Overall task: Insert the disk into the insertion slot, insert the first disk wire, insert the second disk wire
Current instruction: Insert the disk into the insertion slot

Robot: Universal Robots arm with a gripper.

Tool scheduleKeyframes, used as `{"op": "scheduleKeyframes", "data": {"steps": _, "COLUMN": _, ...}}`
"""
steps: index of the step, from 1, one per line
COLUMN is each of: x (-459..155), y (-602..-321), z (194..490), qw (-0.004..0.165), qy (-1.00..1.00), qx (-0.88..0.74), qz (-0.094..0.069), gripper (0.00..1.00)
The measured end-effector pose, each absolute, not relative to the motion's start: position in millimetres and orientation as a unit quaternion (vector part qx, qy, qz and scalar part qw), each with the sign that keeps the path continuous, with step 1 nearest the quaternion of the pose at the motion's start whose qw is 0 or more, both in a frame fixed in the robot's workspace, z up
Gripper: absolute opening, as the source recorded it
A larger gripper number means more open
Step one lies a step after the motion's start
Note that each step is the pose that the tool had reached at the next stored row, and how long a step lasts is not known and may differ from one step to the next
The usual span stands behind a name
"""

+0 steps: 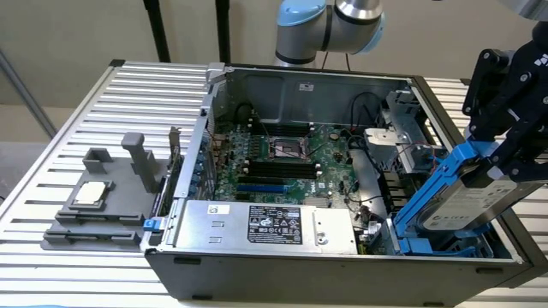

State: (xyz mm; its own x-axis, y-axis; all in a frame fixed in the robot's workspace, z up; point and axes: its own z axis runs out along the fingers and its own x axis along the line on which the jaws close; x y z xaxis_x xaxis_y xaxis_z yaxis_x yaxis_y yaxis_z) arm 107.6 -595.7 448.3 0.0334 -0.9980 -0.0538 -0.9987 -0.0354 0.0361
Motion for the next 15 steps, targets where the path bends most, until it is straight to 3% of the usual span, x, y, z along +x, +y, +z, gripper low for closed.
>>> {"op": "scheduleKeyframes", "data": {"steps": 15, "x": 108.4, "y": -594.4, "z": 443.7, "qw": 0.007, "qy": 0.694, "qx": -0.719, "qz": 0.032, "gripper": 0.33}}
